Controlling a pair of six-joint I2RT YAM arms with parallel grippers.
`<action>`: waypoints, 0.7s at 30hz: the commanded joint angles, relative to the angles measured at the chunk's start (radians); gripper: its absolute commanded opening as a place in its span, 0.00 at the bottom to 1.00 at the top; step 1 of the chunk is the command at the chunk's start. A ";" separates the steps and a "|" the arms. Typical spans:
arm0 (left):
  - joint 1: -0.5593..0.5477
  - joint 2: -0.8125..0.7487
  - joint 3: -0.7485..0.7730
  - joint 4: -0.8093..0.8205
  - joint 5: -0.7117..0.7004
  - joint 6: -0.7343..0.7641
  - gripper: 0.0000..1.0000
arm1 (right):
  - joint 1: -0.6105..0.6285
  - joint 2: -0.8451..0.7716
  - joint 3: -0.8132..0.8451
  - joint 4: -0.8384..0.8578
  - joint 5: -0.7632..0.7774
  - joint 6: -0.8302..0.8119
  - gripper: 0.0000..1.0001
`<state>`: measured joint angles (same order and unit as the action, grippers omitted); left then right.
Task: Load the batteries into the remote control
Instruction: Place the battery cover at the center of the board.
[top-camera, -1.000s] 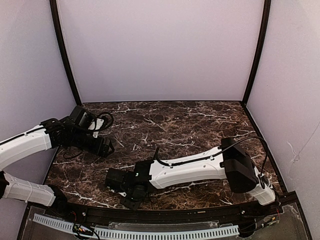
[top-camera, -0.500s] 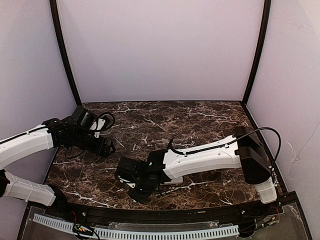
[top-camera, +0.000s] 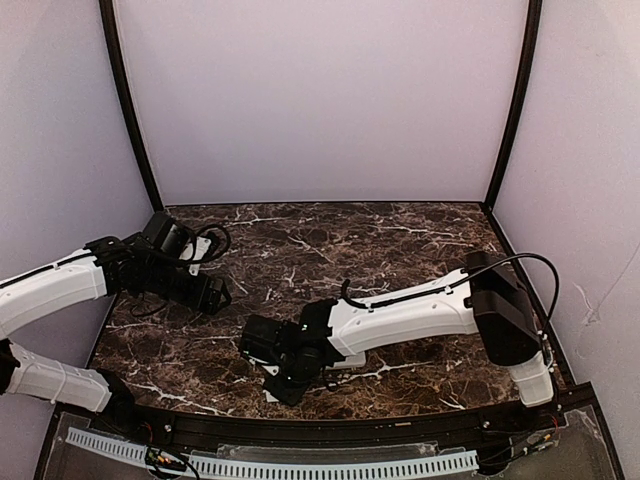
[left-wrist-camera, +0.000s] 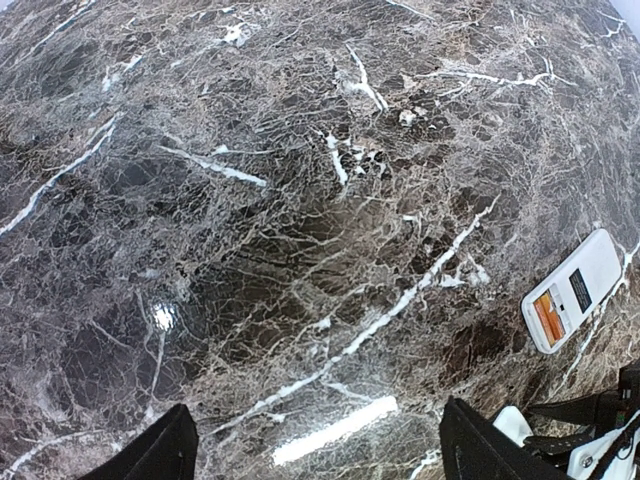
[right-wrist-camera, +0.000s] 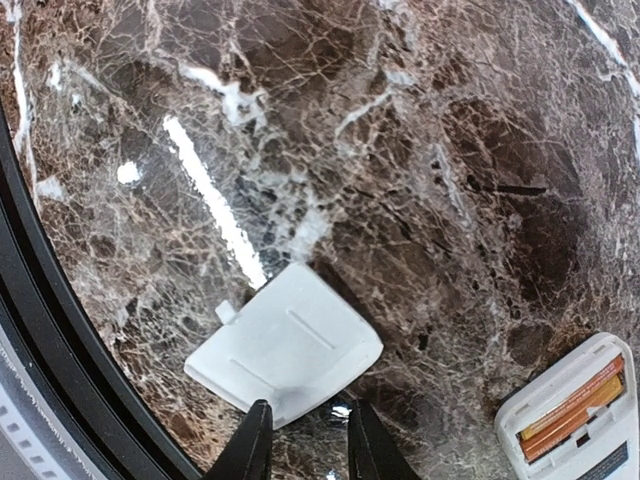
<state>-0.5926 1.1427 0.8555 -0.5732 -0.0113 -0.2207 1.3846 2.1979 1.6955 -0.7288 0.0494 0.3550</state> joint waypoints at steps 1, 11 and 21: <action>0.005 -0.014 -0.004 0.003 0.004 0.012 0.84 | -0.003 0.024 -0.003 0.018 -0.002 0.005 0.25; 0.005 -0.013 -0.017 0.014 0.004 0.025 0.85 | -0.005 0.074 0.040 0.021 -0.014 -0.008 0.21; 0.005 -0.015 -0.030 0.023 0.001 0.037 0.85 | -0.003 0.069 0.087 0.007 0.010 -0.036 0.22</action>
<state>-0.5926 1.1423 0.8425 -0.5526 -0.0116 -0.2008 1.3846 2.2425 1.7500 -0.7067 0.0395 0.3408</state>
